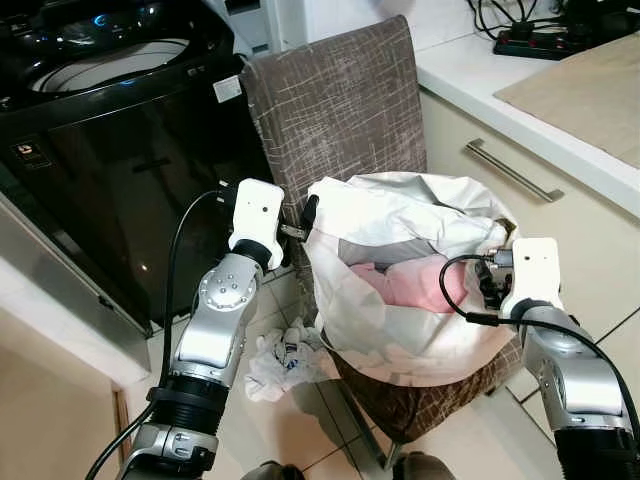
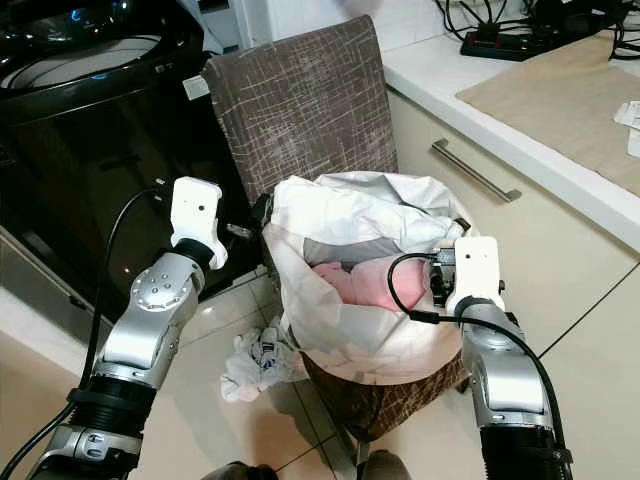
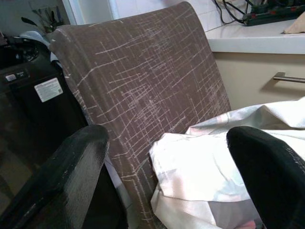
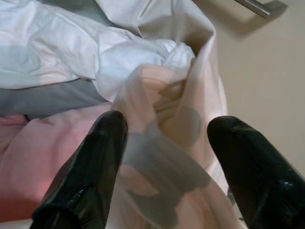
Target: Clothes washing
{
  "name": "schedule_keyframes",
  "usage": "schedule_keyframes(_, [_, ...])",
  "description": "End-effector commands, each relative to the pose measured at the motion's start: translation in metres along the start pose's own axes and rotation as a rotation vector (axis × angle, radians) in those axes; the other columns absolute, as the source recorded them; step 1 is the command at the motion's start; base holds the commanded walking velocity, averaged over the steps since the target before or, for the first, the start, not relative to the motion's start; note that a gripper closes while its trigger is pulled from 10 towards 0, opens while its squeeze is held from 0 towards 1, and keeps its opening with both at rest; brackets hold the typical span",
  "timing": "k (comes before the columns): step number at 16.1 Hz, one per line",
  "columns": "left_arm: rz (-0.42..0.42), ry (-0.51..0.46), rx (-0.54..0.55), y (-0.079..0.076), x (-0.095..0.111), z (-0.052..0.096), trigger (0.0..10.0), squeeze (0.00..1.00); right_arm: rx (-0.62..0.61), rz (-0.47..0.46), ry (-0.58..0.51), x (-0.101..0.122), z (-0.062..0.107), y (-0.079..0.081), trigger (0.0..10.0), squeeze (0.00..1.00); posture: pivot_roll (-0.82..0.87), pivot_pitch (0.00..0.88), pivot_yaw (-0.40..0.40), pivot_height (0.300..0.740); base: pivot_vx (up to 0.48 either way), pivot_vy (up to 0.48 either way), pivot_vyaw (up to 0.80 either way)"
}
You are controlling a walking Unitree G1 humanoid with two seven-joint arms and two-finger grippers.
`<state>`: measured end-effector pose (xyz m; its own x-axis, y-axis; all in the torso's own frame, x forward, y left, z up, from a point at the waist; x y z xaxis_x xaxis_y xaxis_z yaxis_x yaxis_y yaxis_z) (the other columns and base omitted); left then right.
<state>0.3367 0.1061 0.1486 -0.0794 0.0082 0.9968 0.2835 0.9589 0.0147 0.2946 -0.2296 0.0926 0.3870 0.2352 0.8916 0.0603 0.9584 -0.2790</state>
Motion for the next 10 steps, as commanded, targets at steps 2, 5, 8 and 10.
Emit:
schedule_keyframes(2, [-0.014, -0.009, -0.001, 0.002, 0.005, -0.001, 10.0, 0.0, 0.007, -0.004, -0.007, 0.006, 0.003, 0.001, 10.0, 1.0, -0.26, 0.032, 0.111, 0.74, 0.0, 0.0, 0.0])
schedule_keyframes(5, [-0.012, -0.006, -0.003, 0.001, 0.004, -0.001, 10.0, 0.0, -0.04, 0.022, 0.005, 0.008, 0.003, -0.006, 10.0, 1.0, -0.26, 0.039, 0.11, 0.74, 0.0, 0.0, 0.0])
schedule_keyframes(8, [-0.009, -0.005, -0.006, 0.0, 0.004, -0.001, 10.0, 0.0, -0.047, 0.048, 0.104, -0.013, -0.005, -0.007, 10.0, 0.0, -0.26, 0.04, 0.11, 0.74, 0.0, 0.0, 0.0])
schedule_keyframes(10, [-0.01, -0.003, -0.008, 0.0, 0.004, -0.001, 10.0, 0.0, -0.048, 0.016, 0.168, -0.032, -0.013, -0.002, 10.0, 0.0, -0.25, 0.042, 0.116, 0.74, 0.0, 0.0, 0.0])
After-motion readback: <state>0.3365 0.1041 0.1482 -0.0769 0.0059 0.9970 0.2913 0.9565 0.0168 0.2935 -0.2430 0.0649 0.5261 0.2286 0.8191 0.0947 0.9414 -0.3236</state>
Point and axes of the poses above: a point about 5 cm out from each wrist's last joint towards the gripper, its own z axis pointing back from the gripper into the wrist, its own x axis along the axis of the wrist's last joint, y = z × x, the point moved 1 cm from there along -z, pointing out of the wrist towards the gripper, and after that the axes turned 6 degrees about z, right-handed, at the moved point
